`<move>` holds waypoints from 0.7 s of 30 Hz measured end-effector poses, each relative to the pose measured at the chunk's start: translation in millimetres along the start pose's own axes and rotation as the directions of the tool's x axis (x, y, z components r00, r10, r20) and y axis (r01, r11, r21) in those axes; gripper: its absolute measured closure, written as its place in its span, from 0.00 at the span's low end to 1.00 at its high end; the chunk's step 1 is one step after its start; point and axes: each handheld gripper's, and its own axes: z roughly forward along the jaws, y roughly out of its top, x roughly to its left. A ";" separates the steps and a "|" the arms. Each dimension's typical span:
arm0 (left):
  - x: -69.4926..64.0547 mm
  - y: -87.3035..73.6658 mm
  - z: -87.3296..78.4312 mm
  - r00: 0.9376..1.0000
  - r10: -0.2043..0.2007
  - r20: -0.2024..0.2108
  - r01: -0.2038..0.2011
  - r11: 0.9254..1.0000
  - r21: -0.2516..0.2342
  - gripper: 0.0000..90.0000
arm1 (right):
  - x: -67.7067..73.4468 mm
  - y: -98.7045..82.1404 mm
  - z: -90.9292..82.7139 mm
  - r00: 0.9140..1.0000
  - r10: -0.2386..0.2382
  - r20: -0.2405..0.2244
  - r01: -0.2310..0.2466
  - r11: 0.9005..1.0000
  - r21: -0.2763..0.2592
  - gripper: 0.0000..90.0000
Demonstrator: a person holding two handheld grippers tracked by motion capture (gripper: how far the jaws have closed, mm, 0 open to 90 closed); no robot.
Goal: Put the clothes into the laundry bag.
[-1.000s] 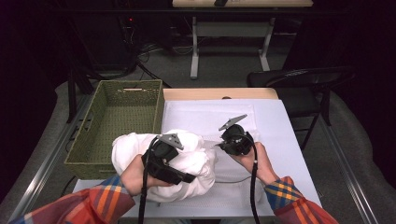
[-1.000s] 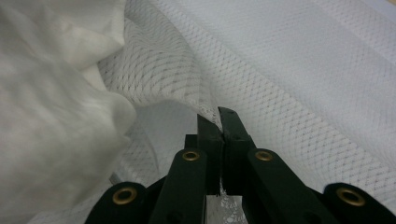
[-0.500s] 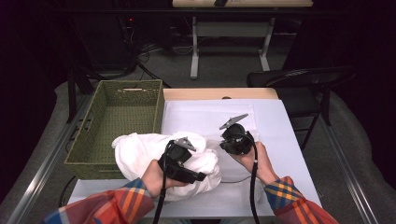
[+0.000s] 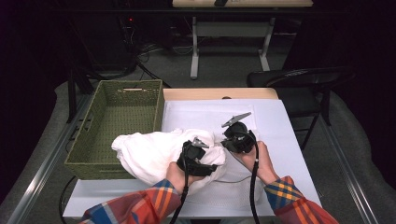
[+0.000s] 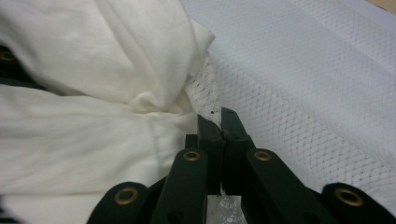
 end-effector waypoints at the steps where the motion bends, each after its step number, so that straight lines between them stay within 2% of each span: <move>1: 0.0 0.1 3.6 1.000 -0.011 -0.019 0.011 1.000 -0.013 0.61 | 0.1 0.2 -0.6 1.000 0.005 -0.004 -0.005 1.000 -0.001 1.00; 2: 0.1 1.3 9.1 0.999 -0.022 -0.036 0.022 0.999 -0.024 0.61 | -0.3 0.3 -1.1 1.000 0.009 -0.007 -0.009 1.000 -0.004 1.00; 3: -0.8 3.5 15.2 0.999 -0.002 -0.049 0.001 1.000 -0.016 0.61 | -0.4 0.5 -1.3 1.000 0.007 -0.004 -0.007 1.000 -0.007 1.00; 5: -1.9 4.9 26.3 0.995 0.020 -0.100 -0.022 0.999 -0.025 0.60 | -0.5 0.3 -1.7 1.000 0.012 -0.003 -0.012 1.000 -0.004 1.00; 6: -2.1 5.8 31.9 0.992 0.051 -0.119 -0.053 0.999 -0.007 0.58 | -0.6 0.0 -1.4 1.000 0.016 -0.004 -0.016 1.000 -0.001 1.00; 7: -0.9 5.3 35.7 0.991 0.054 -0.120 -0.055 0.998 -0.008 0.56 | -1.3 -0.6 -0.5 1.000 0.018 -0.008 -0.017 1.000 0.004 1.00; 8: -0.2 5.0 36.7 0.993 0.047 -0.109 -0.048 0.999 -0.006 0.54 | -2.0 -1.4 0.6 1.000 0.026 -0.014 -0.026 1.000 0.008 1.00; 9: -1.0 5.3 35.8 0.992 0.072 -0.101 -0.072 0.997 0.004 0.51 | -2.3 -2.2 1.5 0.999 0.030 -0.015 -0.030 0.999 0.012 1.00; 11: -3.4 4.4 29.8 0.993 0.096 -0.074 -0.095 0.995 0.015 0.42 | -2.8 -3.7 2.4 0.999 0.031 -0.023 -0.030 0.999 0.021 1.00; 12: -5.2 4.0 25.4 0.990 0.127 -0.058 -0.125 0.991 0.039 0.38 | -3.4 -4.0 2.1 0.999 0.028 -0.024 -0.028 0.999 0.021 1.00; 13: -6.1 3.2 22.4 0.990 0.129 -0.055 -0.127 0.991 0.040 0.35 | -4.2 -4.2 1.5 0.999 0.029 -0.027 -0.028 0.999 0.021 0.99; 14: -7.7 3.2 18.3 0.986 0.163 -0.043 -0.160 0.985 0.068 0.33 | -4.4 -4.3 1.2 0.999 0.030 -0.031 -0.030 0.999 0.021 0.99; 15: -8.7 2.1 14.4 0.984 0.175 -0.045 -0.171 0.982 0.078 0.31 | -3.8 -4.4 0.8 0.999 0.034 -0.034 -0.033 0.999 0.022 0.99; 16: -9.0 1.2 11.4 0.984 0.172 -0.042 -0.168 0.982 0.085 0.30 | -3.4 -4.5 0.4 0.999 0.032 -0.035 -0.031 0.999 0.022 0.99; 17: -10.4 0.3 7.8 0.980 0.197 -0.037 -0.192 0.975 0.113 0.29 | -3.2 -4.5 0.3 0.999 0.028 -0.035 -0.027 0.999 0.021 0.99; 19: -13.0 -4.3 -1.1 0.974 0.226 -0.032 -0.220 0.968 0.125 0.26 | -2.6 -4.3 0.0 0.999 0.029 -0.036 -0.028 0.999 0.025 0.99; 20: -13.5 -6.1 -4.5 0.967 0.253 -0.025 -0.247 0.958 0.145 0.25 | -2.8 -4.4 0.0 0.999 0.029 -0.038 -0.029 0.999 0.025 0.99; 21: -12.6 -8.5 -6.9 0.967 0.255 -0.022 -0.249 0.957 0.148 0.25 | -3.1 -4.6 0.1 0.999 0.029 -0.040 -0.028 0.999 0.024 0.99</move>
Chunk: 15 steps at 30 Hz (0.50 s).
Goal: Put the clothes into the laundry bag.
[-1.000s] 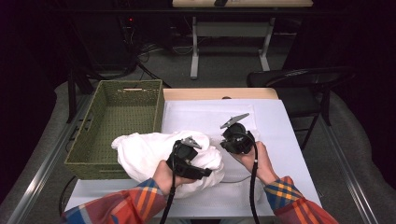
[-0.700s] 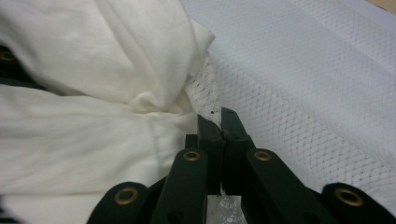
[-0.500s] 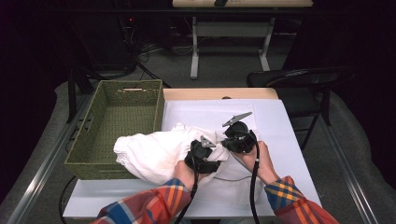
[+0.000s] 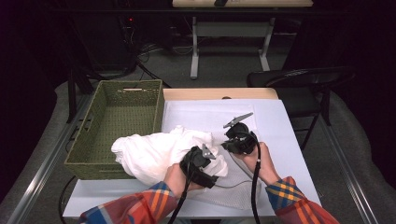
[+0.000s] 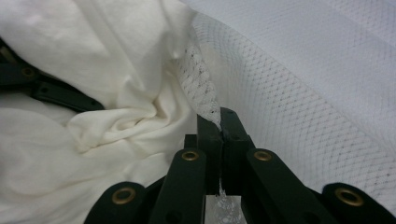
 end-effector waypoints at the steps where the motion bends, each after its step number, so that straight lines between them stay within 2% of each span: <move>1: 1.8 -3.1 -1.0 1.000 0.000 0.010 0.000 1.000 0.010 0.25 | -0.3 -0.1 -0.3 1.000 0.002 -0.001 -0.002 1.000 0.002 0.99; 2: 3.8 -4.5 -1.0 1.000 0.018 0.019 -0.019 1.000 0.019 0.28 | -0.2 -0.1 -0.6 1.000 0.004 -0.003 -0.004 1.000 0.002 0.99; 3: 5.5 -6.8 0.1 1.000 0.002 0.023 -0.002 1.000 0.005 0.32 | -0.1 -0.1 -1.0 1.000 0.002 -0.005 -0.002 1.000 0.005 0.99; 5: 9.8 -9.1 2.4 0.998 -0.032 0.056 0.034 0.999 -0.024 0.49 | 1.3 0.3 -1.5 1.000 0.000 -0.007 0.000 1.000 0.007 0.99; 8: 13.3 -6.5 4.7 0.993 -0.085 0.083 0.092 0.993 -0.080 0.68 | 3.9 1.1 -2.2 1.000 0.000 -0.014 0.000 1.000 0.005 0.99; 10: 13.3 1.8 4.4 0.989 -0.120 0.088 0.131 0.984 -0.121 0.73 | 5.9 2.4 -4.6 1.000 0.004 -0.027 -0.004 1.000 -0.006 1.00; 12: 12.0 14.6 6.3 0.982 -0.163 0.091 0.177 0.969 -0.171 0.73 | 7.0 4.1 -7.5 0.999 0.011 -0.037 -0.012 1.000 -0.023 1.00; 13: 10.7 20.7 8.3 0.982 -0.169 0.079 0.181 0.965 -0.192 0.73 | 7.3 4.9 -9.7 0.999 0.014 -0.038 -0.015 0.999 -0.037 1.00; 14: 9.5 25.3 12.1 0.978 -0.194 0.082 0.208 0.956 -0.208 0.73 | 7.2 5.6 -12.2 0.999 0.012 -0.031 -0.013 0.999 -0.043 1.00; 15: 8.5 29.2 18.4 0.973 -0.213 0.084 0.226 0.950 -0.213 0.72 | 5.8 5.7 -14.0 0.999 0.022 -0.030 -0.023 0.999 -0.049 1.00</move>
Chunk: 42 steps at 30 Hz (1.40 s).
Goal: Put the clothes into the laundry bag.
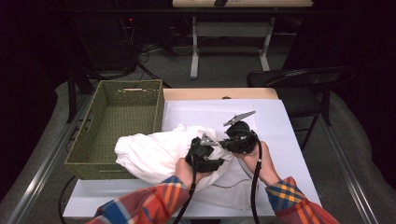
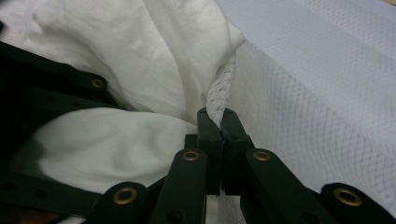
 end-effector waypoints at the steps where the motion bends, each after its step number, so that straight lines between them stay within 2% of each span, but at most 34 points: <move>1: 0.1 0.0 9.3 1.000 -0.013 -0.004 0.013 1.000 0.011 0.70 | -2.8 -0.7 -0.3 1.000 0.005 -0.002 -0.005 1.000 0.001 1.00; 3: 2.5 -3.0 23.2 1.000 0.008 0.005 -0.008 0.998 0.062 0.63 | -8.9 -4.0 3.2 1.000 0.024 -0.002 -0.024 1.000 0.018 1.00; 4: 5.1 -4.7 25.0 1.000 0.002 0.016 -0.003 0.998 0.064 0.57 | -10.8 -5.9 6.2 1.000 0.027 -0.002 -0.027 0.999 0.031 1.00; 5: 5.0 -4.4 23.4 1.000 0.002 0.028 -0.004 0.998 0.064 0.54 | -11.9 -7.5 8.9 1.000 0.028 -0.003 -0.027 0.999 0.041 1.00; 6: 3.0 -2.7 20.0 0.998 0.043 0.034 -0.046 0.996 0.082 0.49 | -11.8 -8.2 10.1 1.000 0.029 -0.003 -0.029 0.998 0.048 1.00; 8: -0.8 -1.6 9.5 0.996 0.077 0.050 -0.082 0.991 0.101 0.37 | -11.4 -7.7 9.4 1.000 0.022 -0.006 -0.022 0.999 0.047 0.99; 10: -3.6 -1.5 -4.4 0.990 0.127 0.054 -0.133 0.984 0.118 0.27 | -11.3 -7.6 8.3 1.000 0.024 -0.011 -0.023 0.999 0.046 0.99; 11: -5.1 -1.6 -8.9 0.989 0.143 0.041 -0.147 0.982 0.118 0.25 | -11.2 -7.6 7.6 1.000 0.024 -0.008 -0.024 0.999 0.042 0.99; 13: -5.8 -2.3 -20.7 0.986 0.158 0.050 -0.163 0.978 0.126 0.21 | -11.6 -7.4 6.8 1.000 0.022 -0.007 -0.021 0.999 0.044 0.99; 15: -9.3 -5.9 -32.8 0.980 0.196 0.035 -0.199 0.972 0.123 0.18 | -11.4 -7.2 6.7 1.000 0.023 -0.006 -0.023 0.999 0.043 0.99; 17: -13.0 -10.7 -43.6 0.970 0.239 0.032 -0.242 0.960 0.139 0.17 | -11.6 -7.3 7.4 1.000 0.025 -0.009 -0.024 0.999 0.046 0.99; 18: -13.4 -14.0 -48.9 0.969 0.244 0.047 -0.248 0.957 0.152 0.16 | -11.8 -7.3 7.5 0.999 0.031 -0.007 -0.031 0.998 0.046 0.99; 20: -14.3 -18.9 -54.2 0.962 0.271 0.040 -0.274 0.947 0.165 0.15 | -12.5 -7.5 7.0 1.000 0.029 -0.007 -0.029 0.999 0.044 0.99; 23: -8.8 -26.4 -53.0 0.958 0.282 0.047 -0.286 0.936 0.206 0.16 | -11.6 -7.2 6.1 1.000 0.026 -0.006 -0.025 0.999 0.045 0.99; 24: -5.5 -29.0 -49.3 0.962 0.269 0.050 -0.274 0.937 0.217 0.16 | -11.3 -7.1 6.0 1.000 0.023 -0.009 -0.022 0.999 0.046 0.99; 25: -2.7 -31.5 -45.1 0.967 0.250 0.052 -0.255 0.941 0.221 0.17 | -10.8 -6.9 6.1 1.000 0.021 -0.011 -0.020 0.999 0.047 0.99; 27: 1.5 -37.2 -34.9 0.971 0.236 0.035 -0.238 0.944 0.227 0.24 | -9.4 -6.6 6.2 1.000 0.023 -0.013 -0.022 0.998 0.050 0.99; 29: 5.0 -41.9 -28.4 0.974 0.226 0.035 -0.228 0.952 0.204 0.40 | -8.5 -6.5 6.0 1.000 0.015 -0.016 -0.014 0.999 0.052 0.99; 32: 11.2 -44.3 -23.5 0.985 0.159 0.060 -0.167 0.974 0.156 0.72 | -6.3 -6.0 5.4 1.000 0.011 -0.025 -0.009 0.999 0.052 1.00; 33: 13.6 -43.9 -22.4 0.989 0.126 0.074 -0.136 0.980 0.144 0.79 | -5.7 -5.8 5.3 0.999 0.011 -0.030 -0.010 0.999 0.051 1.00; 34: 13.5 -42.2 -22.2 0.990 0.121 0.071 -0.129 0.984 0.126 0.83 | -4.7 -5.6 4.7 0.999 0.012 -0.033 -0.011 0.999 0.048 1.00; 37: 10.1 -32.6 -20.9 0.994 0.088 0.064 -0.093 0.993 0.075 0.87 | -2.3 -3.5 1.4 0.999 0.010 -0.043 -0.008 0.999 0.034 1.00; 38: 8.3 -27.6 -20.3 0.995 0.081 0.054 -0.083 0.996 0.043 0.87 | -1.6 -2.6 0.1 0.999 0.008 -0.048 -0.007 1.000 0.025 1.00; 40: 6.5 -15.7 -15.4 0.998 0.055 0.042 -0.055 0.998 0.004 0.87 | 0.1 -1.1 -3.0 0.999 0.008 -0.047 -0.008 1.000 0.014 1.00; 42: 7.9 -8.4 -4.4 0.999 0.005 0.033 -0.003 0.999 -0.036 0.87 | -0.5 -0.1 -6.4 0.999 0.011 -0.040 -0.011 1.000 -0.004 1.00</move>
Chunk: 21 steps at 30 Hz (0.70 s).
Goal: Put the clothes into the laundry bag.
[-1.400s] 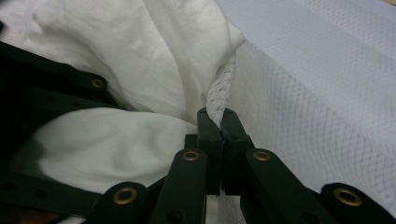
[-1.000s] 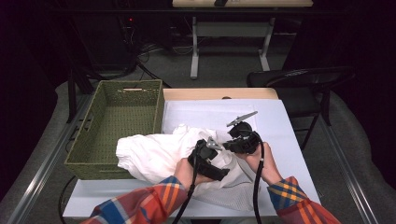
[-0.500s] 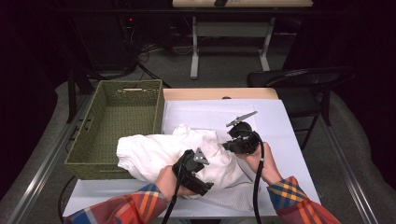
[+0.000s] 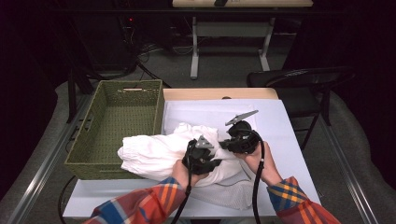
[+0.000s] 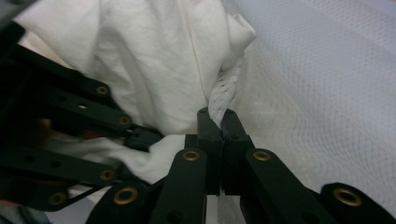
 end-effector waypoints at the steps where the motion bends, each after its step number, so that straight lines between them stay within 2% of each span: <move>1: 1.1 0.6 4.7 1.000 -0.003 -0.010 0.003 1.000 -0.003 0.87 | -2.3 0.3 -1.5 1.000 0.000 -0.001 0.000 1.000 -0.012 1.00; 2: 1.6 -0.5 13.7 1.000 -0.004 -0.030 0.003 1.000 -0.016 0.86 | -3.6 -0.1 -2.1 1.000 0.007 -0.001 -0.007 1.000 -0.017 1.00; 3: 2.5 -1.5 21.6 0.999 0.006 -0.039 -0.006 1.000 -0.007 0.86 | -6.0 -1.1 -1.9 1.000 0.013 0.002 -0.013 1.000 -0.009 1.00; 5: 5.6 -3.8 31.5 1.000 -0.018 -0.017 0.018 1.000 0.006 0.81 | -10.3 -3.8 2.1 1.000 0.024 -0.001 -0.024 1.000 0.002 1.00; 6: 5.5 -3.1 31.8 1.000 0.012 -0.010 -0.012 1.000 0.021 0.79 | -11.1 -5.1 4.6 1.000 0.022 0.002 -0.022 1.000 0.015 1.00; 7: 4.9 -2.2 29.4 1.000 0.022 0.002 -0.022 0.999 0.024 0.75 | -12.3 -6.3 6.4 1.000 0.019 0.004 -0.019 1.000 0.018 0.99; 8: 4.5 -0.6 26.0 0.999 0.039 0.025 -0.040 0.998 0.047 0.69 | -13.1 -6.8 6.6 1.000 0.024 0.001 -0.024 1.000 0.017 0.99; 10: 0.4 0.5 17.0 0.997 0.071 0.036 -0.073 0.995 0.066 0.55 | -14.8 -6.8 5.3 1.000 0.018 0.004 -0.018 1.000 0.009 0.99; 12: -5.1 0.9 2.7 0.992 0.115 0.054 -0.120 0.987 0.106 0.42 | -15.6 -7.0 4.0 1.000 0.024 0.004 -0.024 1.000 0.012 0.99; 13: -7.2 0.3 -2.3 0.990 0.128 0.053 -0.133 0.985 0.112 0.36 | -16.6 -7.3 3.7 1.000 0.019 0.005 -0.019 1.000 0.009 0.99; 14: -11.6 -1.4 -10.6 0.987 0.159 0.039 -0.162 0.979 0.122 0.33 | -16.6 -7.4 3.6 1.000 0.019 0.005 -0.019 1.000 0.008 0.99; 15: -13.0 -2.8 -15.7 0.985 0.168 0.048 -0.173 0.977 0.125 0.29 | -16.7 -7.4 3.4 1.000 0.017 0.006 -0.017 1.000 0.009 0.99; 16: -14.6 -4.8 -22.4 0.984 0.174 0.042 -0.178 0.975 0.130 0.25 | -16.5 -7.3 3.2 1.000 0.018 0.006 -0.018 1.000 0.007 0.99; 17: -17.1 -7.3 -28.7 0.980 0.198 0.014 -0.198 0.971 0.133 0.24 | -15.9 -7.1 3.1 1.000 0.016 0.007 -0.016 1.000 0.007 0.99; 18: -18.5 -10.0 -34.5 0.974 0.228 0.002 -0.226 0.964 0.143 0.22 | -15.1 -7.0 3.1 1.000 0.017 0.007 -0.017 1.000 0.008 0.99; 19: -19.0 -13.3 -39.4 0.973 0.231 -0.013 -0.226 0.963 0.147 0.19 | -14.8 -6.9 3.2 1.000 0.016 0.007 -0.016 1.000 0.008 0.99; 21: -17.0 -19.9 -44.4 0.967 0.252 -0.033 -0.242 0.953 0.180 0.18 | -14.7 -6.8 3.4 1.000 0.016 0.006 -0.016 1.000 0.011 0.99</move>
